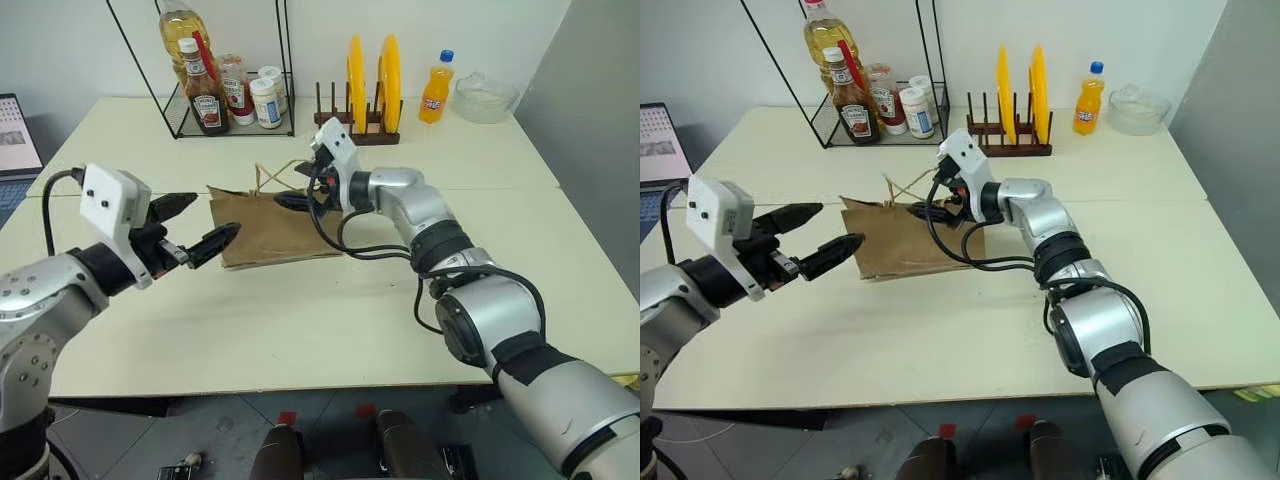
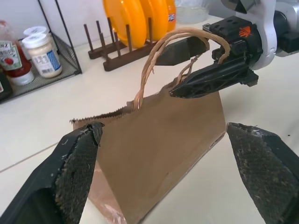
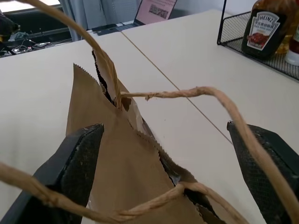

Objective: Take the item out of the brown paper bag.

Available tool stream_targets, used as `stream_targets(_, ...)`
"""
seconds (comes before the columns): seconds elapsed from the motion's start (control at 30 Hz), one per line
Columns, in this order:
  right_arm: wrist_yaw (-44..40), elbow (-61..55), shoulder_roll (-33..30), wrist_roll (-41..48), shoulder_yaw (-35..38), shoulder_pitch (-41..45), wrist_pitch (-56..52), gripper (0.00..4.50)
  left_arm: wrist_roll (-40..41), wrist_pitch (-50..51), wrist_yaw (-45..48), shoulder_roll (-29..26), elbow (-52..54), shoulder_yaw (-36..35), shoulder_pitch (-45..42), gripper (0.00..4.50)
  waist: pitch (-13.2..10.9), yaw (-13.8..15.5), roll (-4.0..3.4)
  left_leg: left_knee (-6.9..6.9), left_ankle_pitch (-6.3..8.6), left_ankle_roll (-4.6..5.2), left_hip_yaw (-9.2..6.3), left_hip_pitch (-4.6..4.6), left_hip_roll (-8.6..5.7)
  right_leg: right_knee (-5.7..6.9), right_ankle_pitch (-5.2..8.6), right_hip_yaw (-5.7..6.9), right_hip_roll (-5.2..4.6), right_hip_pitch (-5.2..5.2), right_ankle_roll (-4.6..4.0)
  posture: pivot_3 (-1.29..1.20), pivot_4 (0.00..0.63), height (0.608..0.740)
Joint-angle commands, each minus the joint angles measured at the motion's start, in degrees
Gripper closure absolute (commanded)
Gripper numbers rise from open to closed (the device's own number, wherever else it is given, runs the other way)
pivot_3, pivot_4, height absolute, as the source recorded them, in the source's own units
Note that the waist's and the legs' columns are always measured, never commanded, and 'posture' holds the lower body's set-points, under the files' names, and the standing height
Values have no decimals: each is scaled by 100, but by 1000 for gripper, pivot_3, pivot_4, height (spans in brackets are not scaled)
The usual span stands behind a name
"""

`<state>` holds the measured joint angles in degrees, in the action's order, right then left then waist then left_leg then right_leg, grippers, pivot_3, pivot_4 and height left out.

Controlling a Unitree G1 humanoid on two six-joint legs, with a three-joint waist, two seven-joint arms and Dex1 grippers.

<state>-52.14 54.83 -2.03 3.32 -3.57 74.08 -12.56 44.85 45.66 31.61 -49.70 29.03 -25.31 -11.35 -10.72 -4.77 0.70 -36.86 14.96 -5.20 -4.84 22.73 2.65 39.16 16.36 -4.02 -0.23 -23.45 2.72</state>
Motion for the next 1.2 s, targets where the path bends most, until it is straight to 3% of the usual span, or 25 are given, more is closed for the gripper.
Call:
stream_targets(0.03, -82, -695, -131, 76, -46, -106, -260, 54, -173, -234, 199, -106, -145, 124, -209, 0, 0, 0, 0, 0, 0, 0, 1, 0, 0, 0, 0, -1, 0, 0, 0, 0, 150, 740)
stream_targets(0.3, -32, -1479, -229, 199, -52, -383, -692, 54, -445, -465, 552, -108, -522, 395, -533, 0, 0, -2, 0, 0, 0, 0, 1, 0, 0, 3, 0, -1, 0, -2, 0, 0, 150, 740)
stream_targets(0.43, -147, -2228, -570, 301, -9, -684, -1060, 54, -573, -528, 705, -265, -718, 225, -518, 0, 0, -1, 0, 0, 0, 0, 0, 0, 0, 2, 0, -1, 0, -2, 0, 0, 150, 740)
stream_targets(0.53, -7, -3197, -934, 547, 168, -1066, -1647, 54, -602, -534, 789, -369, -915, 9, -488, 0, 0, 33, 1, -2, 0, 0, -1, 4, -3, 0, 0, 1, -3, -1, 0, 0, 150, 740)
stream_targets(0.7, 371, -5753, -1232, 1478, 507, -2099, -3391, 54, -979, -975, 1004, -408, -1774, 115, -727, 0, -1, 32, 1, 1, 0, 0, -4, 3, 0, 1, 0, 4, -1, -2, 0, 0, 150, 740)
stream_targets(0.83, 1018, -7274, -1240, 1896, 651, -3263, -4214, 54, -1836, -1911, 1044, -262, -3249, 875, -1886, 0, 4, 77, 7, -4, 0, 0, -11, 1, 0, 11, 1, 9, 1, 0, 0, 0, 150, 740)
stream_targets(1.03, 1709, -8493, -1501, 1556, 258, -4721, -3737, 54, -3144, -3504, 1189, 149, -6118, 1888, -3950, 0, 5, 197, 10, -9, 0, 0, -11, 4, -7, 5, 0, 10, 1, 2, 1, 0, 150, 740)
stream_targets(1.2, 2267, -9019, -1444, 1551, 269, -5269, -3669, 54, -4004, -4596, 1472, 503, -8225, 2519, -5075, 0, 5, 157, 11, -8, 0, 1, -10, 10, -7, -6, 0, 10, 1, 1, 1, 0, 150, 740)
